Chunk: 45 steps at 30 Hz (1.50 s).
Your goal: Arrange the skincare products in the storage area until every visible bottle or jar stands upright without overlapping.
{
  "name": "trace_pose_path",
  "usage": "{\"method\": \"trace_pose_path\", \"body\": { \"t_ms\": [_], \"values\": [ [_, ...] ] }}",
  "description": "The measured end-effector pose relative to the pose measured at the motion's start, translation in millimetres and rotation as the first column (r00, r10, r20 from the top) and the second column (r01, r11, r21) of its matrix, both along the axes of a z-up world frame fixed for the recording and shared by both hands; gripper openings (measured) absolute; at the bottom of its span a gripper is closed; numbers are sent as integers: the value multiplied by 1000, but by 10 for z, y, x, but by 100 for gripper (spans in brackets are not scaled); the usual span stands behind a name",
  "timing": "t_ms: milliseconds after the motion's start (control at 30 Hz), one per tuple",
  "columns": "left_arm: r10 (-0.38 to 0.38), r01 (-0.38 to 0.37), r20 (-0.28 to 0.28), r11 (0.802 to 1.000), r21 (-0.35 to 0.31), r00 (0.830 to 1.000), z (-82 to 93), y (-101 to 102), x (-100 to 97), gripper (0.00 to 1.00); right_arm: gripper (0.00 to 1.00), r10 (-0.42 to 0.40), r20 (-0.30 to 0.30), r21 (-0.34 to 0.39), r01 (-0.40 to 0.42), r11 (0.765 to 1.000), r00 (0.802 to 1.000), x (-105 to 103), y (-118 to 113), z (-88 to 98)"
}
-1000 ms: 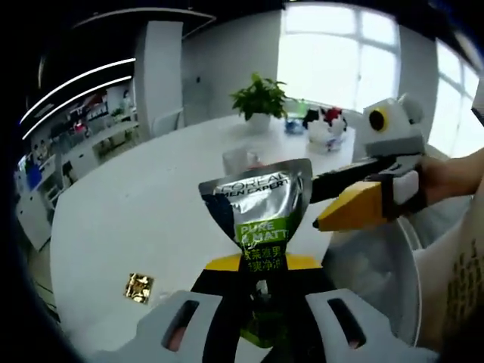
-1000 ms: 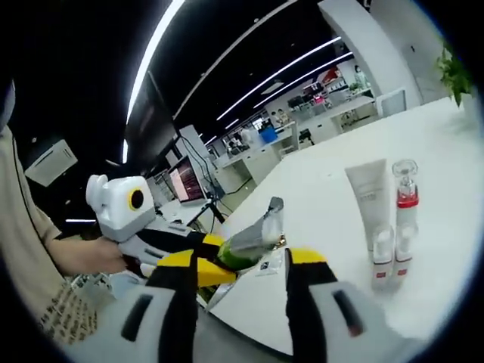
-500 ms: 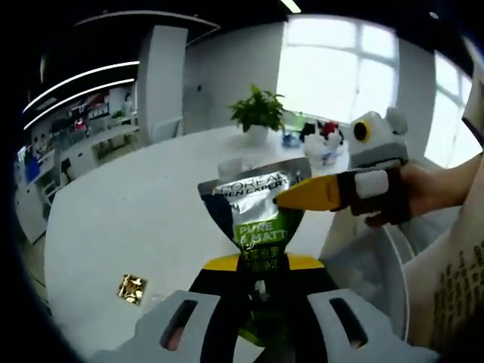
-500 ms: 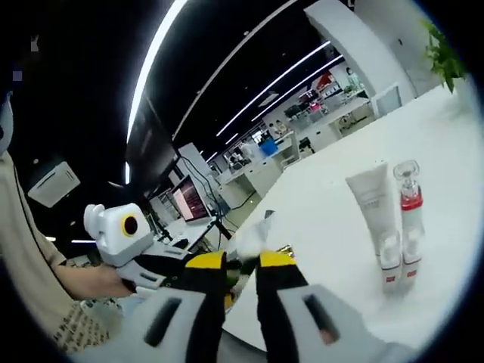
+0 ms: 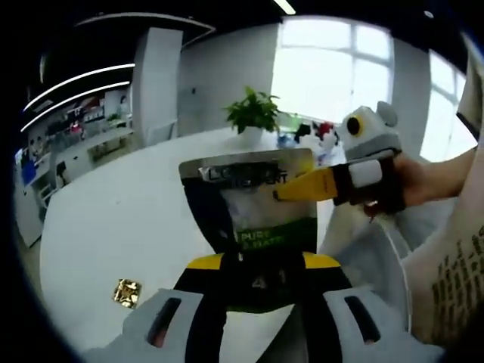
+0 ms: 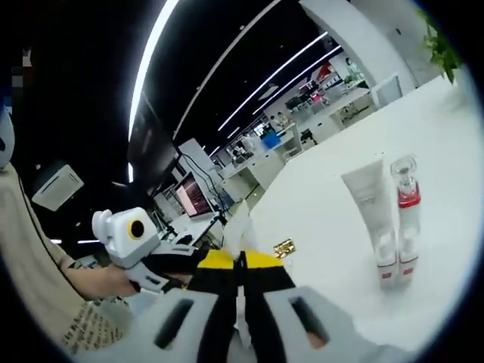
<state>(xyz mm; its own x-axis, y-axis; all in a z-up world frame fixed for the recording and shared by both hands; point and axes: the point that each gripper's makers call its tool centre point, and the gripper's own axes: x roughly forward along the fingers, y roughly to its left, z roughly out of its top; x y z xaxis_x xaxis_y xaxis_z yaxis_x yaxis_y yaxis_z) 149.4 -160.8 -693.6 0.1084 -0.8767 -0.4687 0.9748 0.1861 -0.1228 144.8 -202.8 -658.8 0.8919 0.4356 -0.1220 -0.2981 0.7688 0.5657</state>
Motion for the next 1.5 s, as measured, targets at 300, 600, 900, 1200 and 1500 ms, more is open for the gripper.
{"method": "trace_pose_path", "body": {
  "t_ms": [300,600,900,1200,1500],
  "values": [
    [29,-30,-39,1000,-9,999,16,79,183,43,1,62,20,35,-63,997,998,-127,-52,113],
    [-251,186,-341,960,-212,906,321,-88,-285,52,1,258,135,167,-279,946,957,-317,92,603],
    [-323,171,-402,913,-371,857,602,-252,-397,7,1,197,101,81,-206,975,975,-256,-154,550],
    [-344,95,-509,887,-452,789,705,-377,-461,0,10,131,114,93,-142,985,985,-248,-280,551],
    [-318,5,-555,871,-492,768,825,-417,-289,0,16,97,100,197,-116,973,990,-328,-187,426]
  ]
}}
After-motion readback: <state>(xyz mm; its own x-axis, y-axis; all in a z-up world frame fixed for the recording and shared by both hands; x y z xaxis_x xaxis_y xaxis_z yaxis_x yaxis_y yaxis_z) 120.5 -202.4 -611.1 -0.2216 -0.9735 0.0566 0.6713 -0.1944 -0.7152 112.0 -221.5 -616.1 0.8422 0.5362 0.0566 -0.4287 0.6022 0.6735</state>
